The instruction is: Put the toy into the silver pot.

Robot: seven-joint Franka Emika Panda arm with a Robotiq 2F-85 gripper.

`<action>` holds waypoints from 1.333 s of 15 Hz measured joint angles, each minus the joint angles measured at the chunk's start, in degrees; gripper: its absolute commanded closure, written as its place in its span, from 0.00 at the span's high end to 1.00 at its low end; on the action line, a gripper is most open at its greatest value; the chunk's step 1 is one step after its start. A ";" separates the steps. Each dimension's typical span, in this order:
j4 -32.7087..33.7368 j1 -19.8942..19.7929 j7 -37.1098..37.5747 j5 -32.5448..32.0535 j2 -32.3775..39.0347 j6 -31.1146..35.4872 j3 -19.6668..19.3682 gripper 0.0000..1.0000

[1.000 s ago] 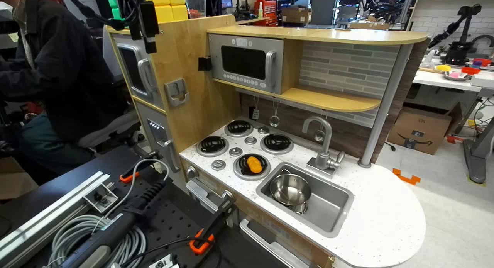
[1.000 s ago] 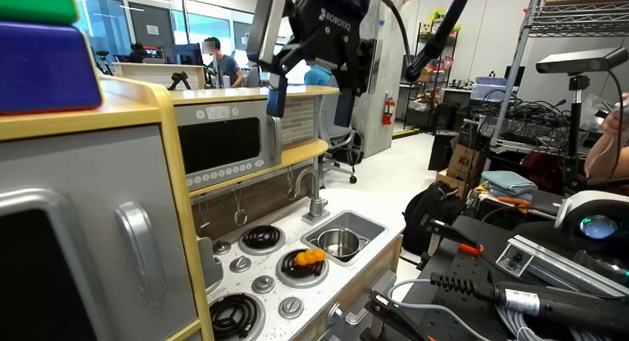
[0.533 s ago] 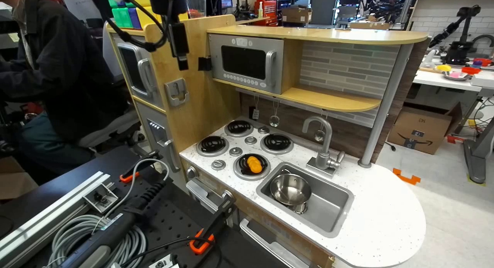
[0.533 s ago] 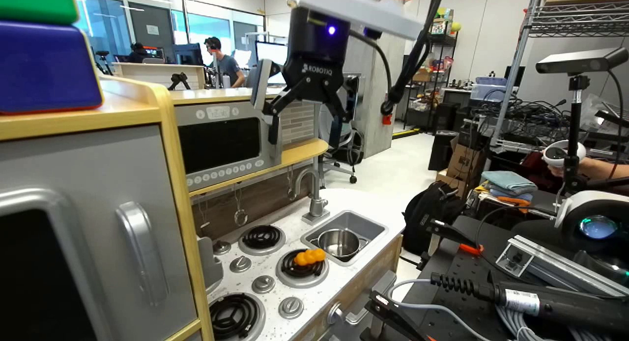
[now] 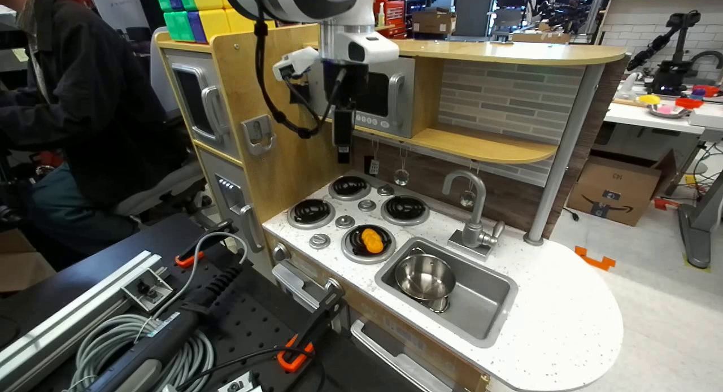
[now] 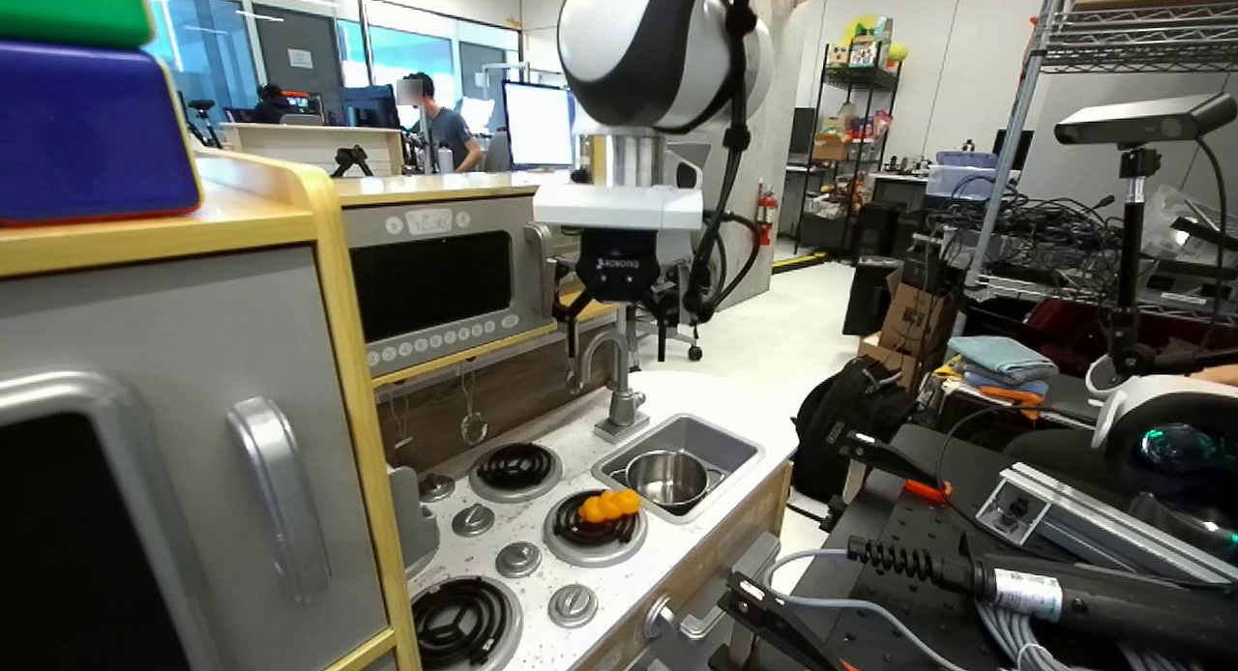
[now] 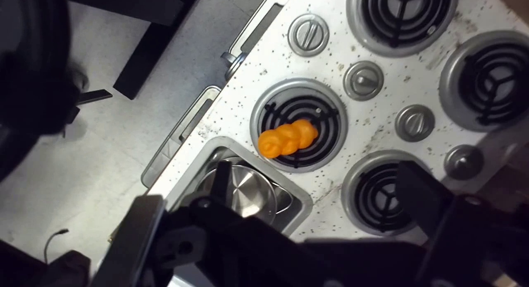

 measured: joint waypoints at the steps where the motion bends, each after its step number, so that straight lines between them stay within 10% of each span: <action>1: 1.38 0.22 2.55 0.08 2.30 0.26 -0.89 1.00; 11: 4.92 4.26 29.22 1.04 14.20 5.53 -5.56 1.00; 20: 5.65 4.13 33.22 1.21 16.15 9.47 -5.53 1.00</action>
